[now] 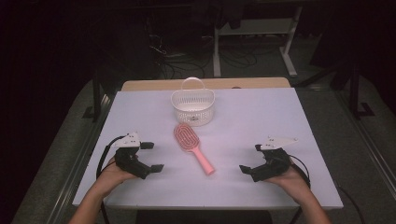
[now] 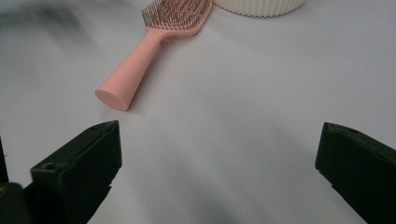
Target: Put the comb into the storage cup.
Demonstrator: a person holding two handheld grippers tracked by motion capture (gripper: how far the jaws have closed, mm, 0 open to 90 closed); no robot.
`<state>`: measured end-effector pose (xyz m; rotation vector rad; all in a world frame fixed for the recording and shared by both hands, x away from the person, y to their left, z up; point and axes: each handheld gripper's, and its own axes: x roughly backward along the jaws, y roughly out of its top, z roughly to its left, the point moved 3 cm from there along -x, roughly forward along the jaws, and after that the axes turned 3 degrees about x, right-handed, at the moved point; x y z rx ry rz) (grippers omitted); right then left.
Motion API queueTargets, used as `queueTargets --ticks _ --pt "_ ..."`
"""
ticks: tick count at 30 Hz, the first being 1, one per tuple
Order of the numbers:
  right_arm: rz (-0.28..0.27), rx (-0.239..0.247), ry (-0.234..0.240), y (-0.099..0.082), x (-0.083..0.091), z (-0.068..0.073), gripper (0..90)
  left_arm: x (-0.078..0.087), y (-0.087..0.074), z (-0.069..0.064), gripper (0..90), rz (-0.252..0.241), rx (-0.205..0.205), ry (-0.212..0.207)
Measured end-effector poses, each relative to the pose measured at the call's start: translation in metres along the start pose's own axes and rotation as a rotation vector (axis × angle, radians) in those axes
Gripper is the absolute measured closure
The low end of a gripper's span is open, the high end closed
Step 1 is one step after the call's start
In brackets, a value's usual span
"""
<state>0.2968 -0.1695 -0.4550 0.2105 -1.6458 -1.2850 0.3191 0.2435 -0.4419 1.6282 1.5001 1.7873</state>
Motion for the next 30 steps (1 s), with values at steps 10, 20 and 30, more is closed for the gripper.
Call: queueTargets --ticks 10,20,30 --pt "0.006 -0.002 -0.001 0.000 0.000 0.000 0.0 -0.001 0.001 -0.001 0.0 -0.003 0.000 -0.015" --pt "0.004 -0.005 0.007 0.000 0.000 -0.001 0.0 -0.004 0.004 -0.003 0.0 -0.010 0.004 -0.029" --pt "-0.009 -0.001 0.008 0.004 0.001 0.000 0.0 -0.010 0.008 -0.009 0.4 -0.010 -0.006 -0.052"
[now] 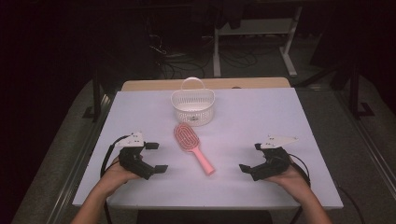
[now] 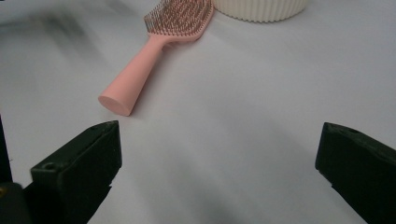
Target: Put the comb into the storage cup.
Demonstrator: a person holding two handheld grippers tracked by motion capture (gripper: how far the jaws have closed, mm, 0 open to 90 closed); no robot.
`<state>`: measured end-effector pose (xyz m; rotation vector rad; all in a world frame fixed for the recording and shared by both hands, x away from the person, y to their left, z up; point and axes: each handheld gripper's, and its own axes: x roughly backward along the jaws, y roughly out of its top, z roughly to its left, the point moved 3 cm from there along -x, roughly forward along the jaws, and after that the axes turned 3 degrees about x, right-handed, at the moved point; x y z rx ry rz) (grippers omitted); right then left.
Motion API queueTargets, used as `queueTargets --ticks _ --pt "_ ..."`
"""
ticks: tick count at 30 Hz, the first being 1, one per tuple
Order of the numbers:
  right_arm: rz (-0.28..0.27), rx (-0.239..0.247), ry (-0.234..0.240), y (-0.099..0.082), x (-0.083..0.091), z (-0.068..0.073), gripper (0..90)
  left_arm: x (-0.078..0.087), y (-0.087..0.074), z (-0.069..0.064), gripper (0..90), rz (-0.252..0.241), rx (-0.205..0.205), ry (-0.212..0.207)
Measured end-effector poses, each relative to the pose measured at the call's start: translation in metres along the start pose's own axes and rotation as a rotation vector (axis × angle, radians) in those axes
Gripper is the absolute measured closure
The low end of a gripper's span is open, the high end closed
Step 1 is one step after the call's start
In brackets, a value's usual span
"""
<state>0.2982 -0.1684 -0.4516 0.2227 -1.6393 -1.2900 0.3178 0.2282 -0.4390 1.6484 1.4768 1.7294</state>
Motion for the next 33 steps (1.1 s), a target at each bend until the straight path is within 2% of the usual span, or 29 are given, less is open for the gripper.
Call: queueTargets --ticks 4,14,16,21,22,27,29,33 --pt "0.002 0.006 0.002 0.000 -0.001 0.000 0.0 -0.004 0.001 -0.002 0.5 0.007 -0.004 -0.007" --pt "-0.006 0.001 0.008 0.001 0.000 -0.001 0.0 -0.018 0.009 -0.011 7.4 0.006 -0.024 -0.042" --pt "-0.009 -0.001 0.011 0.001 0.000 0.000 0.0 -0.022 0.011 -0.013 13.4 0.012 -0.033 -0.044" --pt "-0.009 -0.002 0.014 0.001 0.000 0.000 0.0 -0.030 0.012 -0.016 16.4 0.026 -0.040 -0.060" --pt "-0.009 -0.002 0.014 0.001 0.000 0.000 0.0 -0.034 0.013 -0.017 19.9 0.028 -0.042 -0.071" --pt "-0.006 0.004 0.018 0.001 0.000 0.001 0.0 -0.042 0.015 -0.019 31.5 0.035 -0.047 -0.073" --pt "-0.007 0.005 0.018 0.001 0.000 0.002 0.0 -0.043 0.015 -0.019 33.4 0.037 -0.047 -0.076" --pt "-0.004 0.006 0.021 0.001 -0.001 0.003 0.0 -0.051 0.016 -0.019 44.6 0.056 -0.042 -0.080"
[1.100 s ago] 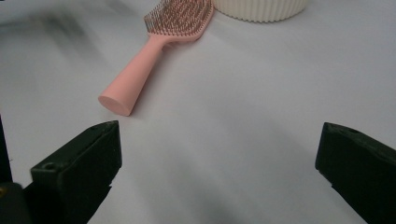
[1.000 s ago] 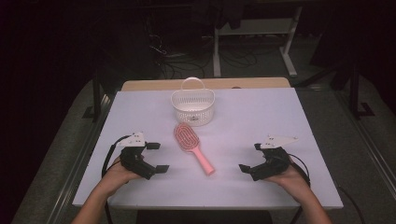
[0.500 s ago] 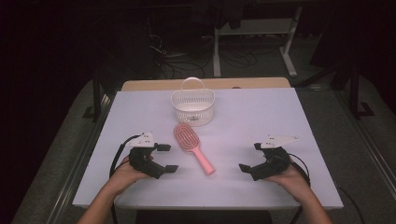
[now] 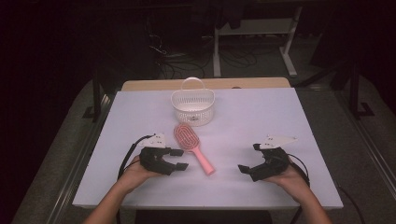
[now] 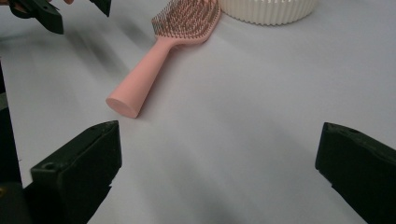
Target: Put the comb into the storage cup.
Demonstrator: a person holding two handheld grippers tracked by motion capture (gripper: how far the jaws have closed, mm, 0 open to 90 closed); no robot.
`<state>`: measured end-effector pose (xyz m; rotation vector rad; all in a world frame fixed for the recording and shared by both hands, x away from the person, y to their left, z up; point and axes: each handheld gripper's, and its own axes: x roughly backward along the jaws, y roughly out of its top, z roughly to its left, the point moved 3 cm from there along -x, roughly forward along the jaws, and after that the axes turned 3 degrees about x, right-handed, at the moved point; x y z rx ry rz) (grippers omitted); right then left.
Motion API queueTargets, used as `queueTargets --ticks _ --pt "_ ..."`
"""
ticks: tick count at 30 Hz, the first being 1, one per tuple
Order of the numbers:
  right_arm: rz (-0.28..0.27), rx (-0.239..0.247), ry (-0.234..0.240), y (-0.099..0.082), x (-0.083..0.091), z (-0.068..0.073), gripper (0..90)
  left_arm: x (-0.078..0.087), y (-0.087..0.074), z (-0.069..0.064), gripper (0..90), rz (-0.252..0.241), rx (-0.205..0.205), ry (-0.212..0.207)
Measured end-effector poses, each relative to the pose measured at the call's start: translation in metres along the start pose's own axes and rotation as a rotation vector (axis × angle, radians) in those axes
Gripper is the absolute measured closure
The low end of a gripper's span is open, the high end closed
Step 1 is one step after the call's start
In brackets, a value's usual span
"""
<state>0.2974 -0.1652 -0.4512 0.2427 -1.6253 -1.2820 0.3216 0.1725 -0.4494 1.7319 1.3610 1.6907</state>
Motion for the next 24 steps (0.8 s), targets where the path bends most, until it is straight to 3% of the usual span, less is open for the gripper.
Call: queueTargets --ticks 11,13,20,24 --pt "-0.002 0.002 0.000 0.000 0.000 0.000 0.0 -0.014 0.001 0.006 65.8 0.033 0.013 0.002" --pt "0.000 0.000 0.001 0.000 0.000 0.000 0.0 -0.017 0.002 0.007 73.2 0.039 0.014 0.000" --pt "-0.003 0.001 0.001 0.000 0.000 0.000 0.0 -0.026 0.004 0.007 88.7 0.067 0.000 -0.011" --pt "-0.004 0.002 0.003 0.000 0.000 0.000 0.0 -0.033 0.004 0.004 90.0 0.088 -0.014 -0.018"
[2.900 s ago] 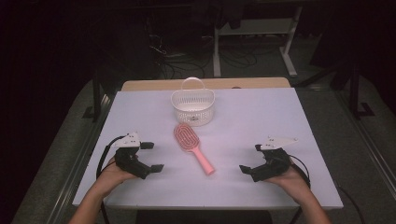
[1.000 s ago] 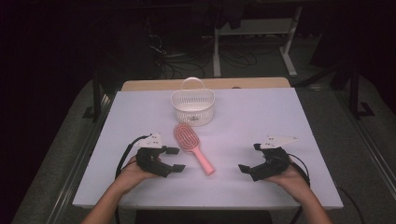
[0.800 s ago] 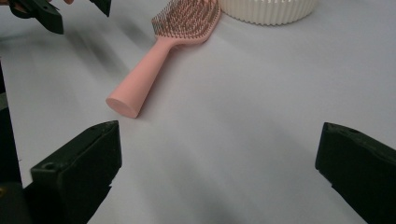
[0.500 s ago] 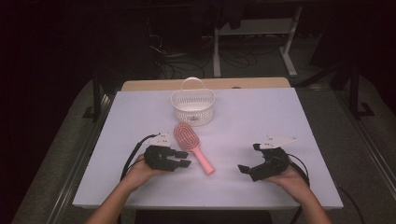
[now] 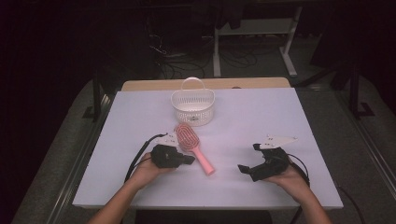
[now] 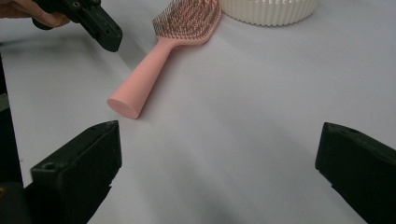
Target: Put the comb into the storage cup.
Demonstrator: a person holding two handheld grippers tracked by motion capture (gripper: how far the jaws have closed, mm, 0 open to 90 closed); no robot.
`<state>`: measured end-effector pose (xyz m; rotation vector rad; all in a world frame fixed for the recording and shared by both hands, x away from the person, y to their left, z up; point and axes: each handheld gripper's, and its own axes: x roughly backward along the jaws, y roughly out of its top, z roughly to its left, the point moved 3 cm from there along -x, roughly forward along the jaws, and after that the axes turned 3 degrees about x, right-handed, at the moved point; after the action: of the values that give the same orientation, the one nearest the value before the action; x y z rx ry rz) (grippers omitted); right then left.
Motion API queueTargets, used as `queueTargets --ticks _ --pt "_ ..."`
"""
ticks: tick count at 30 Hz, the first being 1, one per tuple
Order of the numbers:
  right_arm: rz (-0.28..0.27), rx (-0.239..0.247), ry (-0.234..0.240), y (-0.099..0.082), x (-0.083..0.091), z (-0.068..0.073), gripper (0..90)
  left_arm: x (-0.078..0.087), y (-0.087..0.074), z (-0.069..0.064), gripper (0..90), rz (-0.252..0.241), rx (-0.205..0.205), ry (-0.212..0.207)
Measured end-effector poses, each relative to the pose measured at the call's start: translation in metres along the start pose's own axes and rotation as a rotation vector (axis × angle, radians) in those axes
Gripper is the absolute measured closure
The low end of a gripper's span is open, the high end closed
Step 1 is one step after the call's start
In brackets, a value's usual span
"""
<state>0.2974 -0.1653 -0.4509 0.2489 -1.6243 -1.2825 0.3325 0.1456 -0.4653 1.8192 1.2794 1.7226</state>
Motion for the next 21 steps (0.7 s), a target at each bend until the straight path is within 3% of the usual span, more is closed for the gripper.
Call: queueTargets --ticks 16,21 --pt "-0.005 -0.005 0.003 0.000 0.001 0.000 0.0 -0.025 0.003 -0.008 90.0 0.066 -0.043 -0.014" --pt "-0.006 -0.003 0.004 0.000 0.000 0.000 0.0 -0.028 0.006 -0.009 90.0 0.058 -0.046 -0.022"
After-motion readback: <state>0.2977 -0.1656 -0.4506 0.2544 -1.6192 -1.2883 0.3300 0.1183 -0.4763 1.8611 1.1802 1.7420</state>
